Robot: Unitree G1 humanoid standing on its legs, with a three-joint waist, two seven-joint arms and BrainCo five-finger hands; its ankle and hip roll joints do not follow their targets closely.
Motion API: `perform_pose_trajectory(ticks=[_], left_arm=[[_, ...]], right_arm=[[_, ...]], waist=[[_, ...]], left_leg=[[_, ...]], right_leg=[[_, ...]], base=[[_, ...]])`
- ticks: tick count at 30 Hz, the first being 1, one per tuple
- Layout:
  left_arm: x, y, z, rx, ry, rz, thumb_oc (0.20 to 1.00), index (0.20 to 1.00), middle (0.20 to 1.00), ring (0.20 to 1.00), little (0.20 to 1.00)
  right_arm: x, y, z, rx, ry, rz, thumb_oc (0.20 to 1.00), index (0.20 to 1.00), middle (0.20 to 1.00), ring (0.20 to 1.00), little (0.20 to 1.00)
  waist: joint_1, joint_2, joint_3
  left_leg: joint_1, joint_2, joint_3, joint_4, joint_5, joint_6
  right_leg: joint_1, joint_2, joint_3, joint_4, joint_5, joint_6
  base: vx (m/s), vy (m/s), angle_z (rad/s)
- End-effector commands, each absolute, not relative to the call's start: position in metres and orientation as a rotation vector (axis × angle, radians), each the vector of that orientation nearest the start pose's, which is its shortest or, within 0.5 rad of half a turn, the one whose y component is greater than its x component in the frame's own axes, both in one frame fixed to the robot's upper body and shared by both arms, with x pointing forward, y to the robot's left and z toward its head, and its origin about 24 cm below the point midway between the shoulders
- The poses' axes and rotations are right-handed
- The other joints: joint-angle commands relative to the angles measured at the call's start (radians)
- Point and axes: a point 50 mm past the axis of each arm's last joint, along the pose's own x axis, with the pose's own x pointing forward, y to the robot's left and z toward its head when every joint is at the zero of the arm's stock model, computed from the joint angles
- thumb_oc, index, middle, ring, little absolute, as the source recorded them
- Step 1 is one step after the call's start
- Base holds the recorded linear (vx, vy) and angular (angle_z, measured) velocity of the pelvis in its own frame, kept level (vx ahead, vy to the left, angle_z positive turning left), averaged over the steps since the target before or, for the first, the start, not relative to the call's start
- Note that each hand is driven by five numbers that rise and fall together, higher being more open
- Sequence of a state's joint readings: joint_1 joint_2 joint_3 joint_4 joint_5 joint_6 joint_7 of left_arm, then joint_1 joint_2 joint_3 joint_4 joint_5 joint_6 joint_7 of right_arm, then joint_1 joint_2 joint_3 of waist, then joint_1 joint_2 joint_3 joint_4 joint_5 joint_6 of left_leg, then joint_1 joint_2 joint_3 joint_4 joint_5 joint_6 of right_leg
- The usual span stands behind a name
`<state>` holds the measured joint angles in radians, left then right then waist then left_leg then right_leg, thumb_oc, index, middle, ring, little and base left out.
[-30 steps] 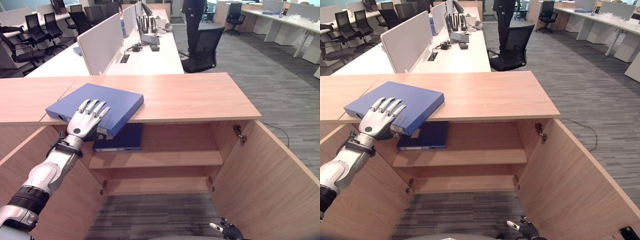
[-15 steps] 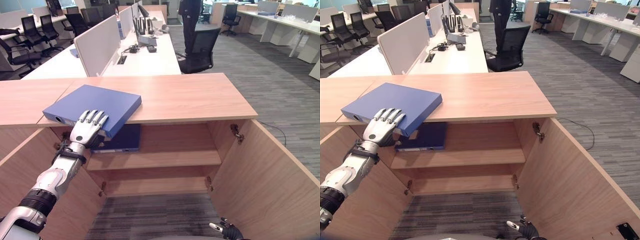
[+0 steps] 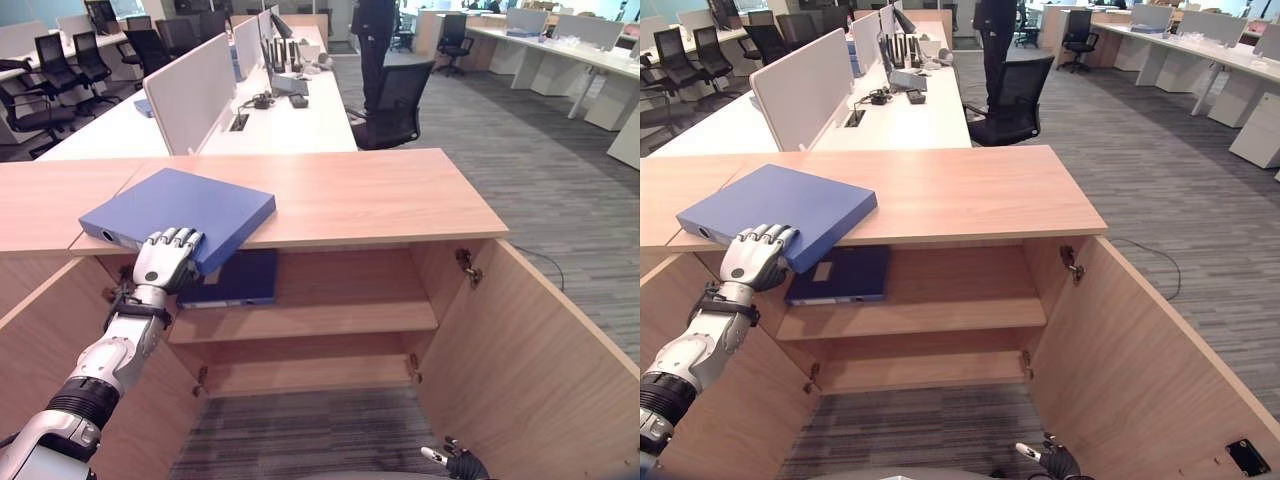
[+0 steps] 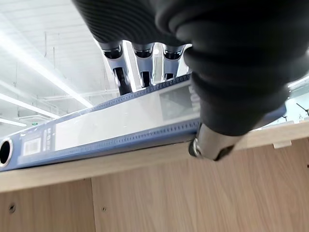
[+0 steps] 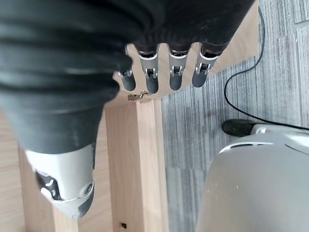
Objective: Put the empty folder in the office cabinet
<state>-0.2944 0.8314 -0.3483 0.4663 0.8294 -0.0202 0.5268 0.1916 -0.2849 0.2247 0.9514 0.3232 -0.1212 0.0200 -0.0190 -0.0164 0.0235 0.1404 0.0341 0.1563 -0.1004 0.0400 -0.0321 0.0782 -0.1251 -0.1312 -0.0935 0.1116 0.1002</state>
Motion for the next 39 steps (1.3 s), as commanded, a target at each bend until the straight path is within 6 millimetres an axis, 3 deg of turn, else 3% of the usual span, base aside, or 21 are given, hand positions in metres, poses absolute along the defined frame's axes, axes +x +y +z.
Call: perform_pose_trajectory(ticks=[1, 12, 18, 20, 23, 30, 37, 39], left_arm=[[0.313, 0.297, 0.12, 1.698, -0.259, 0.309, 0.2, 0.2, 0.2, 0.2, 0.2], [0.315, 0.29, 0.126, 1.634, -0.303, 0.33, 0.2, 0.2, 0.2, 0.2, 0.2], [0.32, 0.281, 0.158, 1.526, -0.418, 0.408, 0.2, 0.2, 0.2, 0.2, 0.2], [0.32, 0.27, 0.18, 1.441, -0.526, 0.427, 0.2, 0.2, 0.2, 0.2, 0.2], [0.317, 0.261, 0.196, 1.365, -0.611, 0.437, 0.2, 0.2, 0.2, 0.2, 0.2], [0.301, 0.235, 0.236, 1.125, -0.833, 0.405, 0.2, 0.2, 0.2, 0.2, 0.2], [0.269, 0.212, 0.27, 0.791, -1.043, 0.287, 0.2, 0.2, 0.2, 0.2, 0.2], [0.257, 0.208, 0.283, 0.637, -1.108, 0.205, 0.2, 0.2, 0.2, 0.2, 0.2]], right_arm=[[0.1, -0.233, -0.144, -0.112, 0.966, -0.077, 1.0, 1.0, 1.0, 1.0, 1.0], [0.106, -0.23, -0.143, -0.112, 0.95, -0.069, 1.0, 1.0, 1.0, 1.0, 1.0], [0.11, -0.225, -0.142, -0.096, 0.931, -0.059, 1.0, 1.0, 1.0, 1.0, 1.0], [0.114, -0.223, -0.141, -0.079, 0.916, -0.053, 1.0, 1.0, 1.0, 1.0, 1.0], [0.121, -0.219, -0.137, -0.063, 0.885, -0.039, 1.0, 1.0, 1.0, 1.0, 1.0], [0.148, -0.212, -0.12, -0.028, 0.751, 0.007, 1.0, 1.0, 1.0, 1.0, 1.0], [0.178, -0.211, -0.096, 0.005, 0.607, 0.016, 1.0, 1.0, 1.0, 1.0, 1.0], [0.191, -0.211, -0.081, -0.005, 0.529, 0.048, 1.0, 1.0, 1.0, 1.0, 1.0]], waist=[[-0.003, -0.014, 0.05], [-0.001, -0.012, 0.046], [0.003, -0.004, 0.042], [0.008, -0.001, 0.039], [0.012, 0.001, 0.038], [0.021, 0.013, 0.037], [0.032, 0.031, 0.03], [0.036, 0.036, 0.028]], left_leg=[[0.03, 0.031, 0.001, 0.013, -0.079, -0.066], [0.034, 0.033, -0.003, 0.013, -0.079, -0.066], [0.032, 0.032, -0.011, 0.013, -0.075, -0.066], [0.032, 0.031, -0.015, 0.013, -0.074, -0.067], [0.031, 0.031, -0.019, 0.013, -0.072, -0.067], [0.026, 0.032, -0.03, 0.013, -0.064, -0.069], [0.018, 0.031, -0.041, 0.013, -0.053, -0.07], [0.015, 0.031, -0.046, 0.013, -0.049, -0.07]], right_leg=[[0.089, -0.048, 0.018, 0.023, -0.106, 0.102], [0.092, -0.052, 0.018, 0.022, -0.108, 0.1], [0.097, -0.051, 0.011, 0.022, -0.112, 0.097], [0.1, -0.052, 0.009, 0.025, -0.114, 0.095], [0.102, -0.052, 0.004, 0.025, -0.116, 0.093], [0.106, -0.053, -0.006, 0.025, -0.12, 0.087], [0.109, -0.05, -0.021, 0.024, -0.12, 0.078], [0.109, -0.049, -0.025, 0.025, -0.12, 0.075]], base=[[0.0, 0.012, -0.05], [0.0, 0.001, 0.0], [0.0, 0.0, 0.0], [0.0, 0.0, 0.0], [0.0, -0.023, 0.05], [-0.01, -0.026, 0.1], [-0.01, -0.034, 0.07], [-0.03, -0.044, 0.05]])
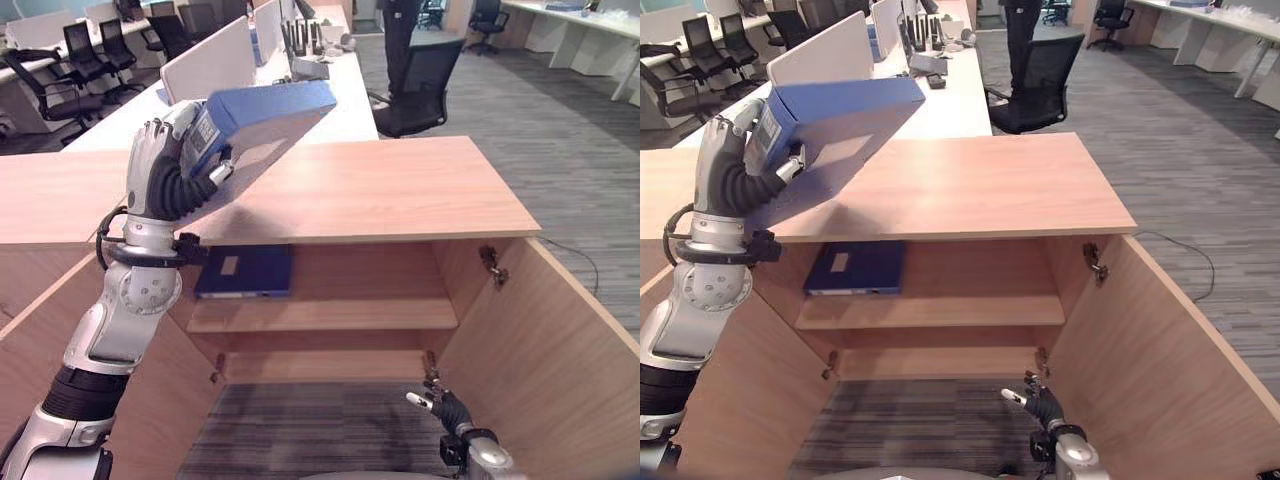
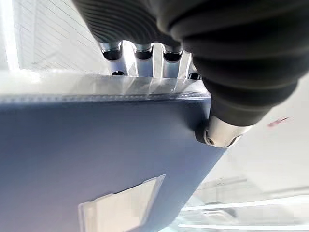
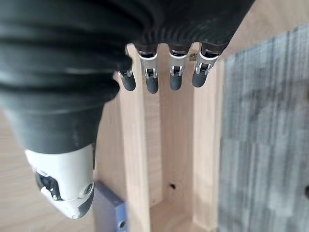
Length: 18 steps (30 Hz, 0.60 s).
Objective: Put the empty folder in the office cabinet
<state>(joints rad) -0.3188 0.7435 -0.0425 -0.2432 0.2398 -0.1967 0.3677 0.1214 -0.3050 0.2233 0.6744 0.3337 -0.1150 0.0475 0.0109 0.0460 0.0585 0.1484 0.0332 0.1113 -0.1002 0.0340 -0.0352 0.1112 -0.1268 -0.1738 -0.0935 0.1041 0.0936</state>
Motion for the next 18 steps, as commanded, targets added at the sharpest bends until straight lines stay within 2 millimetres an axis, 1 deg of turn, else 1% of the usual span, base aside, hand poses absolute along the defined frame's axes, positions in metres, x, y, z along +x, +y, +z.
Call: perform_pose_trajectory(ticks=[1, 2, 4, 5, 6, 7, 8, 9, 10, 12, 14, 15, 17, 18], left_arm=[[0.254, 0.207, 0.286, 0.594, -1.12, 0.173, 0.2, 0.2, 0.2, 0.2, 0.2], [0.248, 0.204, 0.293, 0.51, -1.143, 0.098, 0.2, 0.2, 0.2, 0.2, 0.2], [0.244, 0.204, 0.294, 0.427, -1.137, 0.03, 0.2, 0.2, 0.2, 0.2, 0.2], [0.242, 0.204, 0.294, 0.391, -1.125, -0.002, 0.2, 0.2, 0.2, 0.2, 0.2], [0.24, 0.205, 0.292, 0.349, -1.099, -0.046, 0.2, 0.2, 0.2, 0.2, 0.2], [0.239, 0.206, 0.29, 0.333, -1.085, -0.062, 0.2, 0.2, 0.2, 0.2, 0.2], [0.238, 0.21, 0.286, 0.294, -1.043, -0.093, 0.2, 0.2, 0.2, 0.2, 0.2], [0.238, 0.21, 0.286, 0.293, -1.042, -0.093, 0.2, 0.2, 0.2, 0.2, 0.2], [0.236, 0.214, 0.282, 0.259, -1.01, -0.107, 0.2, 0.2, 0.2, 0.2, 0.2], [0.235, 0.219, 0.276, 0.197, -0.96, -0.127, 0.2, 0.2, 0.2, 0.2, 0.2], [0.235, 0.222, 0.27, 0.154, -0.918, -0.141, 0.2, 0.2, 0.2, 0.2, 0.2], [0.234, 0.223, 0.267, 0.14, -0.892, -0.154, 0.2, 0.2, 0.2, 0.2, 0.2], [0.232, 0.226, 0.261, 0.106, -0.861, -0.161, 0.2, 0.2, 0.2, 0.2, 0.2], [0.232, 0.226, 0.255, 0.098, -0.827, -0.176, 0.2, 0.2, 0.2, 0.2, 0.2]], right_arm=[[0.197, -0.211, -0.074, -0.009, 0.494, 0.058, 1.0, 1.0, 1.0, 1.0, 1.0], [0.208, -0.211, -0.056, -0.02, 0.412, 0.085, 1.0, 1.0, 1.0, 1.0, 1.0], [0.218, -0.213, -0.038, -0.04, 0.335, 0.107, 1.0, 1.0, 1.0, 1.0, 1.0], [0.223, -0.213, -0.028, -0.054, 0.294, 0.122, 1.0, 1.0, 1.0, 1.0, 1.0], [0.231, -0.213, -0.009, -0.057, 0.21, 0.137, 1.0, 1.0, 1.0, 1.0, 1.0], [0.233, -0.214, -0.001, -0.056, 0.179, 0.138, 1.0, 1.0, 1.0, 1.0, 1.0], [0.238, -0.216, 0.015, -0.067, 0.111, 0.142, 1.0, 1.0, 1.0, 1.0, 1.0], [0.238, -0.216, 0.015, -0.067, 0.112, 0.143, 1.0, 1.0, 1.0, 1.0, 1.0], [0.24, -0.217, 0.025, -0.061, 0.071, 0.142, 1.0, 1.0, 1.0, 1.0, 1.0], [0.242, -0.216, 0.036, -0.049, 0.026, 0.142, 1.0, 1.0, 1.0, 1.0, 1.0], [0.242, -0.215, 0.04, -0.046, 0.014, 0.147, 1.0, 1.0, 1.0, 1.0, 1.0], [0.242, -0.214, 0.041, -0.051, 0.01, 0.152, 1.0, 1.0, 1.0, 1.0, 1.0], [0.241, -0.214, 0.039, -0.056, 0.017, 0.151, 1.0, 1.0, 1.0, 1.0, 1.0], [0.241, -0.213, 0.038, -0.058, 0.025, 0.153, 1.0, 1.0, 1.0, 1.0, 1.0]], waist=[[0.006, -0.025, -0.008], [0.008, -0.021, -0.007], [0.01, -0.019, -0.007], [0.011, -0.018, -0.01], [0.013, -0.016, -0.008], [0.014, -0.015, -0.01], [0.018, -0.013, -0.01], [0.017, -0.013, -0.011], [0.019, -0.012, -0.01], [0.02, -0.012, -0.008], [0.02, -0.011, -0.008], [0.023, -0.011, -0.01], [0.024, -0.012, -0.007], [0.024, -0.011, -0.005]], left_leg=[[0.006, 0.032, -0.003, 0.013, -0.043, -0.067], [-0.001, 0.033, -0.005, 0.013, -0.028, -0.066], [-0.002, 0.034, -0.008, 0.013, -0.026, -0.065], [0.002, 0.033, -0.01, 0.013, -0.037, -0.066], [-0.005, 0.034, -0.011, 0.013, -0.024, -0.064], [-0.008, 0.034, -0.012, 0.013, -0.023, -0.064], [-0.01, 0.035, -0.012, 0.013, -0.02, -0.064], [-0.011, 0.035, -0.012, 0.013, -0.02, -0.064], [-0.013, 0.035, -0.014, 0.013, -0.016, -0.064], [-0.019, 0.034, -0.017, 0.013, -0.014, -0.065], [-0.024, 0.034, -0.019, 0.013, -0.012, -0.065], [-0.021, 0.034, -0.021, 0.013, -0.023, -0.067], [-0.021, 0.034, -0.021, 0.013, -0.023, -0.067], [-0.022, 0.035, -0.021, 0.013, -0.022, -0.067]], right_leg=[[0.076, -0.047, 0.016, 0.025, -0.113, 0.081], [0.07, -0.046, 0.014, 0.028, -0.105, 0.077], [0.07, -0.045, 0.011, 0.028, -0.104, 0.076], [0.077, -0.045, 0.01, 0.025, -0.112, 0.076], [0.07, -0.044, 0.008, 0.028, -0.102, 0.074], [0.068, -0.044, 0.008, 0.027, -0.101, 0.073], [0.068, -0.043, 0.005, 0.026, -0.101, 0.072], [0.068, -0.043, 0.005, 0.026, -0.101, 0.072], [0.066, -0.043, 0.003, 0.026, -0.1, 0.072], [0.066, -0.042, 0.0, 0.024, -0.099, 0.071], [0.063, -0.041, -0.004, 0.023, -0.097, 0.07], [0.068, -0.041, -0.002, 0.019, -0.105, 0.072], [0.07, -0.041, -0.004, 0.018, -0.105, 0.072], [0.069, -0.042, -0.004, 0.018, -0.104, 0.072]], base=[[-0.06, -0.035, 0.06], [-0.06, -0.026, 0.06], [-0.02, -0.028, 0.06], [-0.03, -0.03, 0.05], [-0.03, -0.026, 0.06], [-0.08, -0.032, 0.04], [-0.02, -0.021, 0.04], [-0.04, -0.022, 0.01], [-0.03, -0.014, 0.04], [-0.04, -0.019, 0.05], [-0.02, -0.017, 0.13], [0.01, -0.02, 0.15], [-0.01, -0.013, 0.08], [-0.02, -0.004, 0.04]])
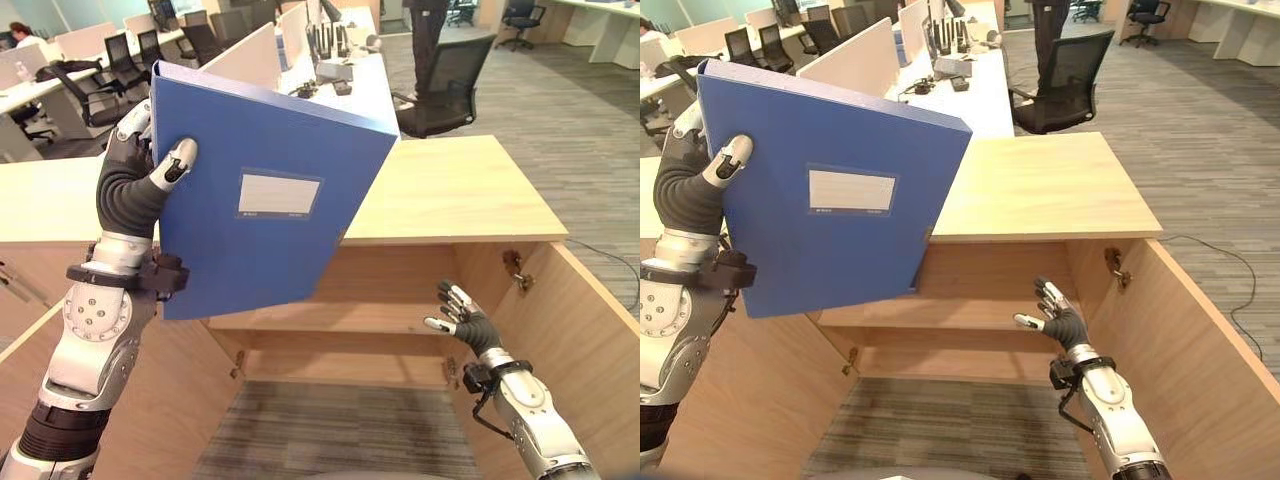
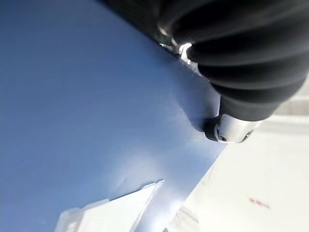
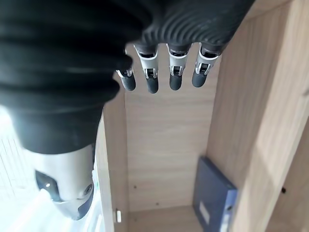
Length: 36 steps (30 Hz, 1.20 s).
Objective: Put the empty folder in the office cabinet
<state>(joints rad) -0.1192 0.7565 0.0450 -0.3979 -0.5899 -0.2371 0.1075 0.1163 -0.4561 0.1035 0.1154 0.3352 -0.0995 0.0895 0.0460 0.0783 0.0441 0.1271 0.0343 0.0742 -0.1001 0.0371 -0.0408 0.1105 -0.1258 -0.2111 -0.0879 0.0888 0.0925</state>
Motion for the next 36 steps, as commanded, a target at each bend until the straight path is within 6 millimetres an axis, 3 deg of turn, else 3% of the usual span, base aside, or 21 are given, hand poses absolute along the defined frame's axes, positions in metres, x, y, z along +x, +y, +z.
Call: perform_pose_trajectory(ticks=[1, 8, 17, 36], left_arm=[[0.233, 0.225, 0.251, 0.099, -0.804, -0.187, 0.2, 0.2, 0.2, 0.2, 0.2], [0.235, 0.223, 0.213, 0.017, -0.64, -0.192, 0.2, 0.2, 0.2, 0.2, 0.2], [0.239, 0.196, 0.171, -0.165, -0.493, -0.248, 0.2, 0.2, 0.2, 0.2, 0.2], [0.243, 0.14, 0.142, -0.302, -0.372, -0.448, 0.2, 0.2, 0.2, 0.2, 0.2]], right_arm=[[0.241, -0.212, 0.037, -0.052, 0.027, 0.156, 1.0, 1.0, 1.0, 1.0, 1.0], [0.239, -0.187, 0.036, 0.054, 0.031, 0.247, 1.0, 1.0, 1.0, 1.0, 1.0], [0.238, -0.147, 0.038, 0.199, 0.036, 0.413, 1.0, 1.0, 1.0, 1.0, 1.0], [0.24, -0.104, 0.047, 0.334, 0.036, 0.589, 1.0, 1.0, 1.0, 1.0, 1.0]], waist=[[-0.012, -0.044, 0.011], [-0.012, -0.049, 0.021], [-0.02, -0.056, 0.03], [-0.037, -0.065, 0.039]], left_leg=[[-0.002, 0.033, 0.016, 0.013, -0.025, -0.061], [0.004, 0.036, 0.021, 0.013, -0.032, -0.059], [0.013, 0.044, 0.031, 0.013, -0.034, -0.057], [0.017, 0.051, 0.045, 0.013, -0.037, -0.056]], right_leg=[[0.07, -0.043, 0.033, 0.012, -0.088, 0.072], [0.064, -0.041, 0.046, 0.016, -0.087, 0.071], [0.06, -0.037, 0.066, 0.02, -0.091, 0.067], [0.051, -0.038, 0.079, 0.027, -0.093, 0.065]], base=[[0.0, 0.0, 0.0], [0.0, 0.0, -0.01], [0.0, 0.004, -0.03], [0.0, 0.001, -0.04]])
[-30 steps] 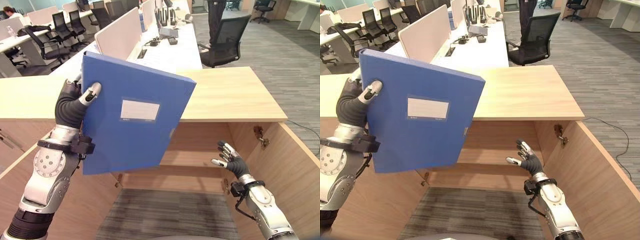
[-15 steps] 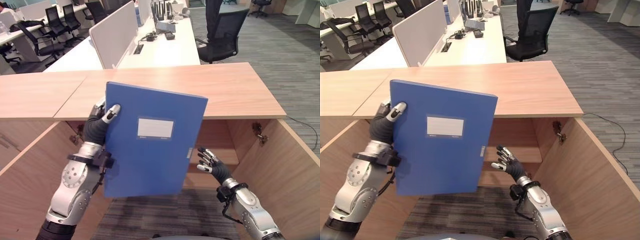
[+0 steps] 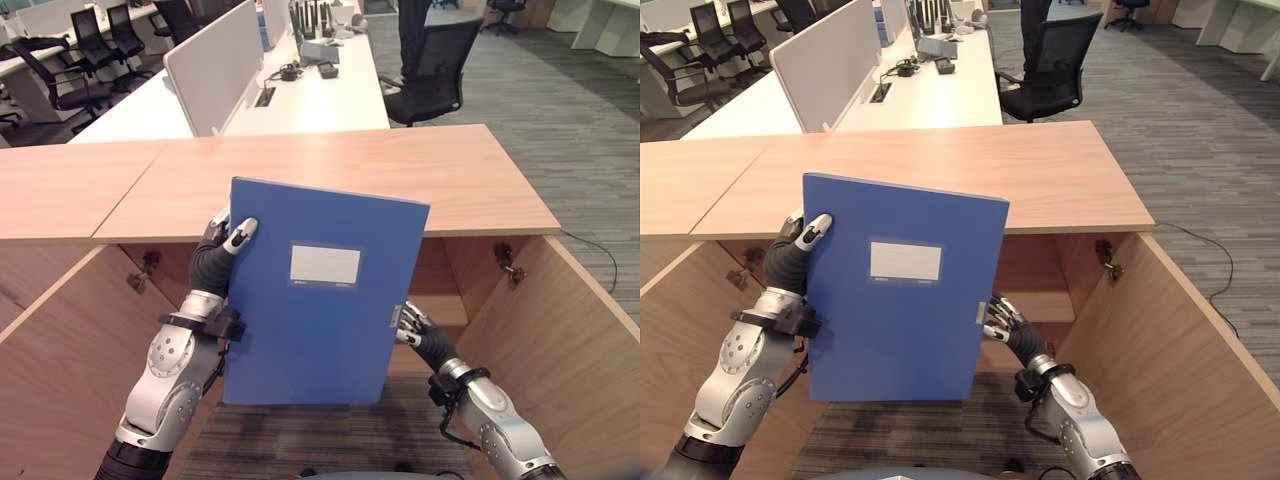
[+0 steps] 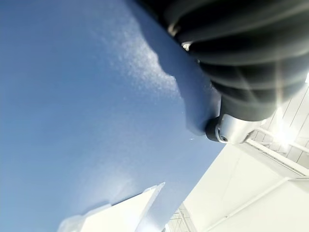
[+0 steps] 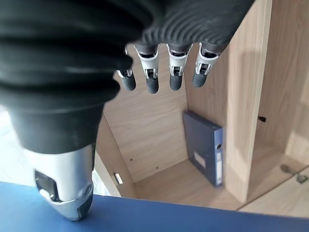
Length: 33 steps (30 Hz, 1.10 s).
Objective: Put the empty folder in the office cabinet
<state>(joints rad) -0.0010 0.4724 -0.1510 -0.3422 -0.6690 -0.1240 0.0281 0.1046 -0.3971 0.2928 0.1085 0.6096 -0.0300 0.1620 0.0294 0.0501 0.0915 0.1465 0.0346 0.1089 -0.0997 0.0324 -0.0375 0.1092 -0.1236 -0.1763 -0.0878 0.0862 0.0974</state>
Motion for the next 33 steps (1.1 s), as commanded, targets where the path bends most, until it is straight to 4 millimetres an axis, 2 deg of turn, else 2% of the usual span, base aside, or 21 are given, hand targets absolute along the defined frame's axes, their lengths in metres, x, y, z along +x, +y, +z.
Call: perform_pose_trajectory(ticks=[1, 5, 10, 15, 16, 17, 22, 27, 33], left_arm=[[0.242, 0.138, 0.14, -0.311, -0.363, -0.455, 0.2, 0.2, 0.2, 0.2, 0.2], [0.242, 0.134, 0.135, -0.322, -0.342, -0.476, 0.2, 0.2, 0.2, 0.2, 0.2], [0.243, 0.141, 0.137, -0.288, -0.357, -0.451, 0.2, 0.2, 0.2, 0.2, 0.2], [0.242, 0.158, 0.144, -0.229, -0.402, -0.398, 0.2, 0.2, 0.2, 0.2, 0.2], [0.242, 0.167, 0.148, -0.198, -0.421, -0.374, 0.2, 0.2, 0.2, 0.2, 0.2], [0.242, 0.167, 0.148, -0.198, -0.421, -0.374, 0.2, 0.2, 0.2, 0.2, 0.2], [0.24, 0.19, 0.157, -0.116, -0.463, -0.309, 0.2, 0.2, 0.2, 0.2, 0.2], [0.24, 0.202, 0.165, -0.073, -0.494, -0.28, 0.2, 0.2, 0.2, 0.2, 0.2], [0.24, 0.206, 0.173, -0.049, -0.526, -0.274, 0.2, 0.2, 0.2, 0.2, 0.2]], right_arm=[[0.24, -0.103, 0.048, 0.337, 0.033, 0.595, 1.0, 1.0, 1.0, 1.0, 1.0], [0.242, -0.099, 0.05, 0.347, 0.027, 0.61, 1.0, 1.0, 1.0, 1.0, 1.0], [0.241, -0.102, 0.05, 0.303, 0.025, 0.614, 1.0, 1.0, 1.0, 1.0, 1.0], [0.236, -0.12, 0.037, 0.261, 0.071, 0.563, 1.0, 1.0, 1.0, 1.0, 1.0], [0.233, -0.128, 0.032, 0.242, 0.094, 0.538, 1.0, 1.0, 1.0, 1.0, 1.0], [0.233, -0.128, 0.032, 0.242, 0.094, 0.538, 1.0, 1.0, 1.0, 1.0, 1.0], [0.229, -0.153, 0.026, 0.212, 0.112, 0.466, 1.0, 1.0, 1.0, 1.0, 1.0], [0.229, -0.165, 0.027, 0.2, 0.103, 0.436, 1.0, 1.0, 1.0, 1.0, 1.0], [0.229, -0.172, 0.025, 0.197, 0.112, 0.413, 1.0, 1.0, 1.0, 1.0, 1.0]], waist=[[-0.021, -0.037, -0.008], [-0.024, -0.037, -0.005], [-0.023, -0.037, -0.002], [-0.02, -0.038, -0.004], [-0.018, -0.038, -0.006], [-0.018, -0.038, -0.007], [-0.017, -0.038, -0.014], [-0.014, -0.038, -0.018], [-0.014, -0.037, -0.019]], left_leg=[[-0.003, 0.051, 0.011, 0.012, -0.032, -0.059], [-0.007, 0.05, 0.014, 0.012, -0.03, -0.06], [-0.013, 0.048, 0.016, 0.012, -0.03, -0.061], [-0.009, 0.05, 0.018, 0.012, -0.032, -0.061], [-0.007, 0.05, 0.018, 0.012, -0.031, -0.062], [-0.007, 0.05, 0.018, 0.012, -0.031, -0.062], [-0.004, 0.052, 0.017, 0.012, -0.033, -0.064], [-0.002, 0.052, 0.015, 0.012, -0.034, -0.064], [0.001, 0.052, 0.013, 0.012, -0.035, -0.064]], right_leg=[[0.051, -0.04, 0.045, 0.027, -0.09, 0.061], [0.048, -0.041, 0.045, 0.024, -0.086, 0.061], [0.044, -0.042, 0.043, 0.019, -0.08, 0.064], [0.046, -0.041, 0.043, 0.018, -0.08, 0.064], [0.049, -0.041, 0.042, 0.017, -0.081, 0.064], [0.049, -0.041, 0.042, 0.017, -0.081, 0.064], [0.052, -0.04, 0.039, 0.016, -0.084, 0.064], [0.055, -0.039, 0.036, 0.018, -0.086, 0.065], [0.058, -0.038, 0.035, 0.021, -0.089, 0.065]], base=[[0.0, 0.0, 0.0], [0.0, 0.0, 0.0], [0.0, 0.0, 0.0], [0.0, 0.0, 0.0], [0.0, 0.0, 0.0], [0.0, 0.0, 0.0], [0.01, -0.001, 0.0], [0.0, 0.0, 0.0], [0.0, 0.0, 0.0]])
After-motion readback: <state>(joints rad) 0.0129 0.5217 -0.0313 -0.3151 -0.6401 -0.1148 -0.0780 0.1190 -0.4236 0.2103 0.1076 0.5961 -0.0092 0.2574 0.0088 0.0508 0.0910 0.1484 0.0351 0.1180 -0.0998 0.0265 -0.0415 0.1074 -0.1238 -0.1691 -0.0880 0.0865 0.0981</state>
